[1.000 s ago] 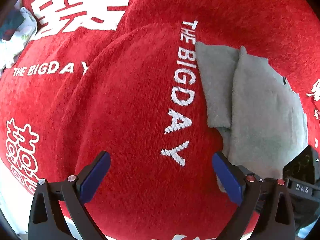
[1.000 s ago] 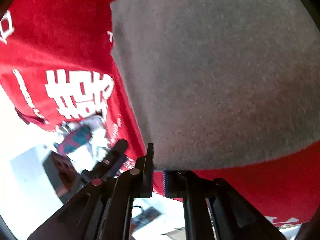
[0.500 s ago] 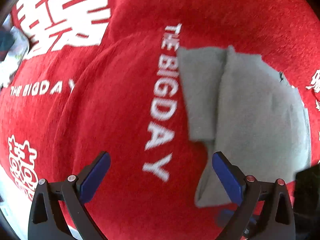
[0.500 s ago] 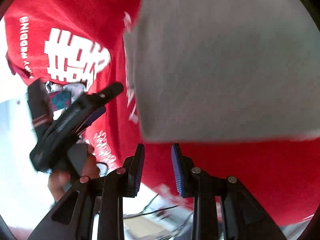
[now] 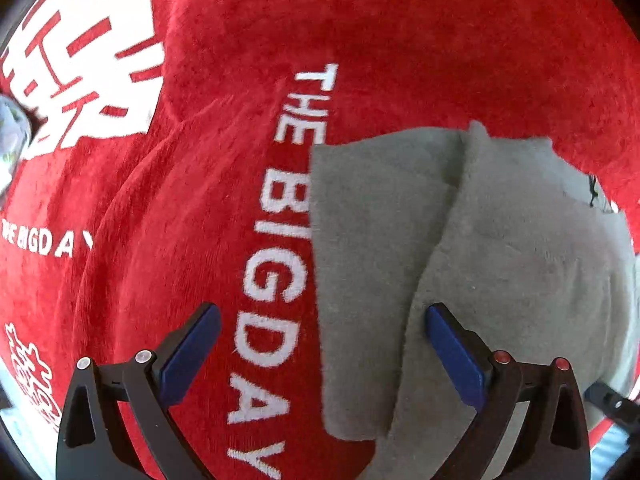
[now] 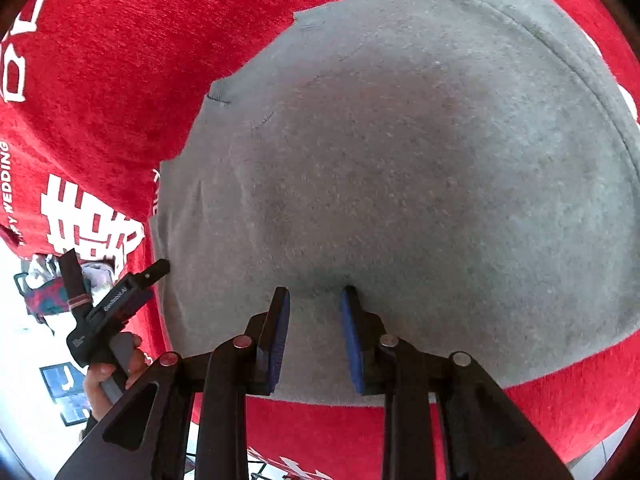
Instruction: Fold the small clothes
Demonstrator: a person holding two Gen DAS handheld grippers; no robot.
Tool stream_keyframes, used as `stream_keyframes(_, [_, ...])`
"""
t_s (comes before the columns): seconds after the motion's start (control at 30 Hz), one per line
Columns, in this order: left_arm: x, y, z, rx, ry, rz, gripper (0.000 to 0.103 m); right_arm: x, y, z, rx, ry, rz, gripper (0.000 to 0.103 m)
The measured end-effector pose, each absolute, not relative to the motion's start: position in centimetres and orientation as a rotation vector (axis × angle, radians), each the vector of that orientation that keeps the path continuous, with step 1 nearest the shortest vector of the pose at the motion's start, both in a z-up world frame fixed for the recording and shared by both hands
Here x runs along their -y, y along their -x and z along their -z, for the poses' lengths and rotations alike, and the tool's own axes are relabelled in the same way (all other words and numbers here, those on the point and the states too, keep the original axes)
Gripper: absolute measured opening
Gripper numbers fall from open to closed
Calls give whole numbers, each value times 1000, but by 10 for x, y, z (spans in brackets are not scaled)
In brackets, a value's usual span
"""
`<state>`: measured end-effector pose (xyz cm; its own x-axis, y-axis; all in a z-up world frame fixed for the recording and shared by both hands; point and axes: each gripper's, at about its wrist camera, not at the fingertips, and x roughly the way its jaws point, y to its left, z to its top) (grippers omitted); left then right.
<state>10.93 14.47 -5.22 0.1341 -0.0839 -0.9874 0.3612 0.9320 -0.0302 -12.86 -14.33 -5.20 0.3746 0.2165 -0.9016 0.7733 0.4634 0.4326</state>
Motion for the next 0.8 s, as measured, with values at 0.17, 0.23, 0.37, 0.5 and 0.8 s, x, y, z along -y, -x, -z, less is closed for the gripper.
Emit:
stream_keyframes(0.17, [-153,-109,43,-1402,-271,334,102,124,117,47,-1161,-1081,447,52])
stream_keyframes(0.23, [-153,-106,39,-1396,-286,338,102,120,116,42,-1158,-1090,419,52])
stream_keyframes(0.37, [-156,-103,35,-1402,-283,340,102,107,114,39,-1156,-1112,370,60])
stream_keyframes(0.5, [-157,-104,32,-1405,-285,340,102,92,110,45,-1168,-1141,327,61])
stream_keyframes(0.8, [-164,-91,30,-1421,-277,341,102,67,103,64,-1193,-1208,275,61])
